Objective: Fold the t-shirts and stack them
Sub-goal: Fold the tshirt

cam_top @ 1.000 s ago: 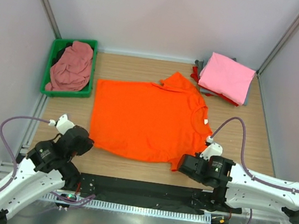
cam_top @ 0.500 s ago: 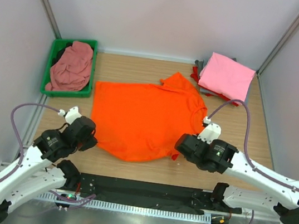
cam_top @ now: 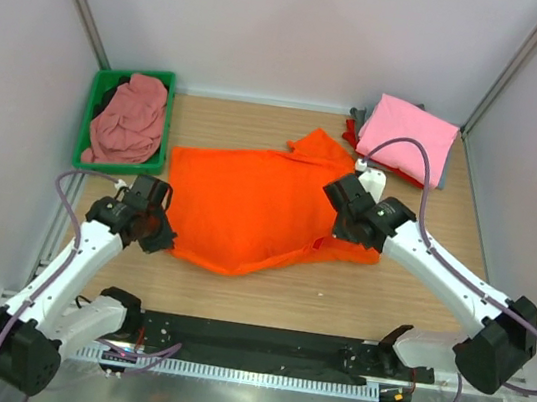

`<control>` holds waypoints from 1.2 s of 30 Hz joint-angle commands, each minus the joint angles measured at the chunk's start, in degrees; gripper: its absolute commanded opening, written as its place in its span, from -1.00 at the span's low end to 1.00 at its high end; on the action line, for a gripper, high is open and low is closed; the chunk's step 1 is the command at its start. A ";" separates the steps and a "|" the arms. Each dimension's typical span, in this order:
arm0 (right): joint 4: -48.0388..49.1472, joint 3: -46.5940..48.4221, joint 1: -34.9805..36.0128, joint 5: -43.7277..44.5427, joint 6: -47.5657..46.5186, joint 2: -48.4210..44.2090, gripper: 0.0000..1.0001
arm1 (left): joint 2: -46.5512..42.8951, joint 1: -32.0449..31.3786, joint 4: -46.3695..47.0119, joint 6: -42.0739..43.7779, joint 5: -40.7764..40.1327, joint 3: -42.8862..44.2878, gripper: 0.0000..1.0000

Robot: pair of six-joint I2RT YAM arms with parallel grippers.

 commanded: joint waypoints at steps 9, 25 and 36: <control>8.34 3.58 -7.65 -6.63 -11.75 7.18 -0.97 | 7.65 7.67 2.81 8.24 0.76 5.25 -0.99; 9.66 9.73 -11.09 -5.15 -16.24 18.08 -0.98 | 23.38 14.97 8.96 14.31 7.52 6.91 -1.00; 8.60 14.47 -11.70 -0.66 -18.17 22.21 -0.97 | 30.59 16.20 8.62 16.77 7.70 12.89 -1.00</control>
